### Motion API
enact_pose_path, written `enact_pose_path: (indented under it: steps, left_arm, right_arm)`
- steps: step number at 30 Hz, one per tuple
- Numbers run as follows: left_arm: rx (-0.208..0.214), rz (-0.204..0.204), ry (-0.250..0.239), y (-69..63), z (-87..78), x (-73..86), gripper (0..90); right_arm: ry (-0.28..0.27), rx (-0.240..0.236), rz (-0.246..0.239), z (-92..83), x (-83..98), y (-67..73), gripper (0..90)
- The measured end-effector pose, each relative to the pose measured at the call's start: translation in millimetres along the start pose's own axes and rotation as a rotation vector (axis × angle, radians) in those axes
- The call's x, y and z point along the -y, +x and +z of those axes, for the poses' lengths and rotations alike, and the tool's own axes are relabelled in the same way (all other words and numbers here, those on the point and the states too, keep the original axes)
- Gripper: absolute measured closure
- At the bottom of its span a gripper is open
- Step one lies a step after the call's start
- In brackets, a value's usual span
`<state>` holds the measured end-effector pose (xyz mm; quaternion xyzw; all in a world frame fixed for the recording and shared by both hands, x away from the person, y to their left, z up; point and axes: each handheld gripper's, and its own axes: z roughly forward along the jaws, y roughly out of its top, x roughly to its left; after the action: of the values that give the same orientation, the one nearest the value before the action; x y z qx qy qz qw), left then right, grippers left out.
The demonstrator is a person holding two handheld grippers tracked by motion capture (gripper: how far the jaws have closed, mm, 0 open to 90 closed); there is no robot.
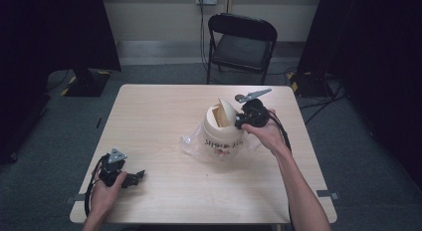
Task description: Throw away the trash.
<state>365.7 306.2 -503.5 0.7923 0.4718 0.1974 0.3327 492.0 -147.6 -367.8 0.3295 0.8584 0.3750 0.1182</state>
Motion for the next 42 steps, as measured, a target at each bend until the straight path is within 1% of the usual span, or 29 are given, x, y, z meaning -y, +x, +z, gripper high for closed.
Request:
enact_pose_path:
  steps: [3,6,7,9,11,13,14,16,20,23,25,30,31,32,33,34,35,36,37,38,39,42]
  left_arm:
    - [0.0,0.0,0.0,0.0,0.0,0.0,0.0]
    - [0.0,0.0,0.001,0.0,0.0,0.0,0.0]
    - [0.0,0.0,0.0,0.0,0.0,0.0,0.0]
    - [-0.001,0.0,0.001,0.0,0.0,0.0,0.0]
    - [-0.001,0.0,0.0,0.0,0.0,0.0,0.0]
    - [-0.001,0.0,0.0,0.0,0.0,0.0,0.0]
    - [-0.001,0.0,0.0,0.0,0.0,0.0,0.0]
    - [0.0,0.0,0.0,0.0,0.0,0.0,0.0]
    - [0.0,0.0,0.0,0.0,0.0,0.0,0.0]
    - [0.0,0.0,0.001,0.0,0.0,0.0,0.0]
    - [0.0,0.0,0.001,0.0,0.0,0.0,0.0]
    - [0.0,0.0,0.001,0.0,0.0,0.0,0.0]
    - [-0.001,0.0,0.0,0.0,0.0,0.0,0.0]
    - [0.0,0.0,0.0,0.0,0.0,0.0,0.0]
    - [0.0,0.0,0.0,0.0,0.0,0.0,0.0]
    - [-0.001,0.0,0.0,0.0,0.0,0.0,0.0]
    - [0.0,0.0,0.0,0.0,0.0,0.0,0.0]
    - [0.0,0.0,0.001,0.0,0.0,0.0,0.0]
    - [-0.001,0.0,0.0,0.0,0.0,0.0,0.0]
    - [0.0,0.0,0.001,0.0,0.0,0.0,0.0]
    - [-0.001,0.0,0.001,0.0,0.0,0.0,0.0]
    - [-0.001,0.0,0.0,0.0,0.0,0.0,0.0]
  right_arm:
    - [-0.001,0.024,-0.029,-1.7,-0.4,1.5,60.2]
    - [-0.003,0.012,-0.027,-2.9,0.0,1.7,58.9]
    - [-0.009,0.015,-0.04,-3.8,0.7,2.0,57.8]
    - [-0.013,0.003,-0.043,-5.1,1.9,2.3,54.8]
    - [-0.012,0.008,-0.044,-6.1,2.9,3.1,53.2]
    - [-0.014,0.014,-0.057,-6.7,3.5,2.7,50.6]
    - [-0.011,0.013,-0.055,-7.0,3.5,2.5,50.0]
    - [-0.016,0.02,-0.066,-7.9,3.7,2.2,49.5]
    - [-0.02,0.017,-0.058,-8.1,4.7,1.9,49.5]
    - [-0.023,0.027,-0.054,-9.1,5.1,2.0,49.1]
    - [-0.023,0.013,-0.044,-9.8,5.4,1.1,49.2]
    - [-0.027,0.026,-0.06,-10.8,5.2,1.3,47.5]
    - [-0.028,0.03,-0.068,-11.3,5.1,1.9,46.4]
    - [-0.029,0.037,-0.077,-12.5,5.0,2.2,42.2]
    - [-0.033,0.047,-0.092,-13.9,4.7,2.2,36.2]
    - [-0.03,0.065,-0.085,-15.8,4.4,2.1,30.1]
    - [-0.036,0.065,-0.078,-17.1,4.5,0.5,32.5]
    - [-0.04,0.05,-0.059,-18.3,5.3,-1.3,39.4]
    - [-0.036,0.043,-0.053,-18.8,6.6,-3.2,39.3]
    - [-0.034,0.058,-0.046,-18.5,7.5,-4.1,36.4]
    - [-0.04,0.059,-0.033,-18.6,8.4,-5.7,36.3]
    - [-0.079,0.034,0.001,-21.4,10.5,-8.8,36.1]
